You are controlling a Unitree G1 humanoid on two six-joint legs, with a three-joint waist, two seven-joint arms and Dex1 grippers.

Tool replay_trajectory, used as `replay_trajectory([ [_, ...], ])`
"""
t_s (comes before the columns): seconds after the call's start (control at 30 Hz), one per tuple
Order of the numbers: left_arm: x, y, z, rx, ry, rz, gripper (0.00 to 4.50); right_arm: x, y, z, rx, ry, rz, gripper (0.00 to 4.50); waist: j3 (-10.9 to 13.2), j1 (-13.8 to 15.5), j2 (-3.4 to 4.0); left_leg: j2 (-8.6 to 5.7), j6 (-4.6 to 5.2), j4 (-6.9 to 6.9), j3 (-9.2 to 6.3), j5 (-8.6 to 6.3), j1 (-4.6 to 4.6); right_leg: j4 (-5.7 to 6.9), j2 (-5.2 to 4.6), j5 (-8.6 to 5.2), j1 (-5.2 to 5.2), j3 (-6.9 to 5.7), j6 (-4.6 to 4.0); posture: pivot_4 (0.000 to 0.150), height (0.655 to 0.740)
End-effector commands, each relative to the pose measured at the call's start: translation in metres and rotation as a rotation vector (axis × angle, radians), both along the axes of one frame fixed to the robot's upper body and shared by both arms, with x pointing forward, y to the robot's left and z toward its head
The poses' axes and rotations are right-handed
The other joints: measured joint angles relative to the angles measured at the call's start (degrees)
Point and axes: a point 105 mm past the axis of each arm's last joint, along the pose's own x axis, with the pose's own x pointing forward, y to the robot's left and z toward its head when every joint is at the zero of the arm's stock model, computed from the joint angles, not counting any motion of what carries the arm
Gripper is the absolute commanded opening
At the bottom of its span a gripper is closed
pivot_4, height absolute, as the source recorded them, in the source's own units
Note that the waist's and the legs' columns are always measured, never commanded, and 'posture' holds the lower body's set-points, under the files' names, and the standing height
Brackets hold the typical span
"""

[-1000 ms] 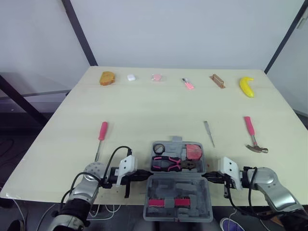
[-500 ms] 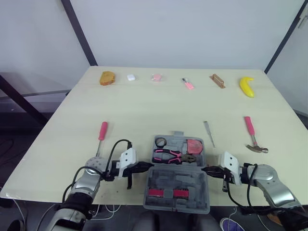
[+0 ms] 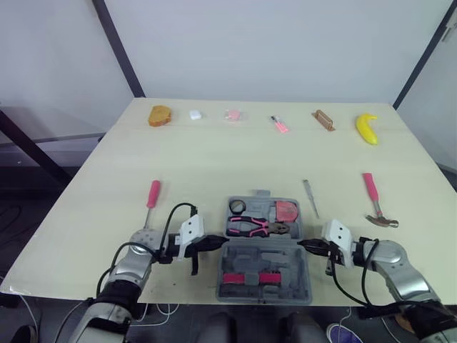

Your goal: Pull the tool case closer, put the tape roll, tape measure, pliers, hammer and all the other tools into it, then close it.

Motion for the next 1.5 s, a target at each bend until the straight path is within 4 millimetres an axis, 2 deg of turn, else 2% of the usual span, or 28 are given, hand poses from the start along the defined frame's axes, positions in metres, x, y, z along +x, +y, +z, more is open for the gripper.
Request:
replay_trajectory([
  [0.03, 0.008, -0.008, 0.009, -0.008, -0.06, -0.017, 0.07, 0.008, 0.013, 0.014, 0.024, -0.082, 0.036, 0.0, 0.0, -0.01, 0.0, 0.0, 0.0, 0.0, 0.01, 0.0, 0.0, 0.01, 0.0, 0.0, 0.0, 0.0, 0.0, 0.15, 0.74],
  [0.6, 0.026, -0.014, 0.006, 0.004, -0.083, 0.04, 0.07, 0.021, 0.012, 0.013, 0.013, -0.122, -0.009, 0.0, 0.0, 0.04, 0.0, -0.02, 0.0, 0.35, 0.02, 0.0, 0.02, 0.45, 0.0, 0.0, 0.0, 0.0, 0.0, 0.15, 0.74],
  [1.03, 0.023, -0.013, 0.002, 0.01, -0.069, 0.034, 0.07, 0.025, 0.012, 0.011, 0.014, -0.132, -0.035, 0.0, 0.0, -0.03, 0.0, -0.01, 0.0, 0.56, 0.01, 0.0, 0.02, 0.64, 0.02, -0.01, 0.0, 0.0, 0.0, 0.15, 0.74],
  [1.5, 0.019, -0.02, -0.002, 0.0, -0.057, 0.006, 0.07, 0.03, 0.007, 0.012, 0.003, -0.148, -0.055, 0.0, 0.0, 0.08, 0.0, -0.02, 0.0, 0.58, 0.01, 0.0, 0.01, 0.63, 0.01, -0.01, 0.0, 0.01, 0.0, 0.15, 0.74],
])
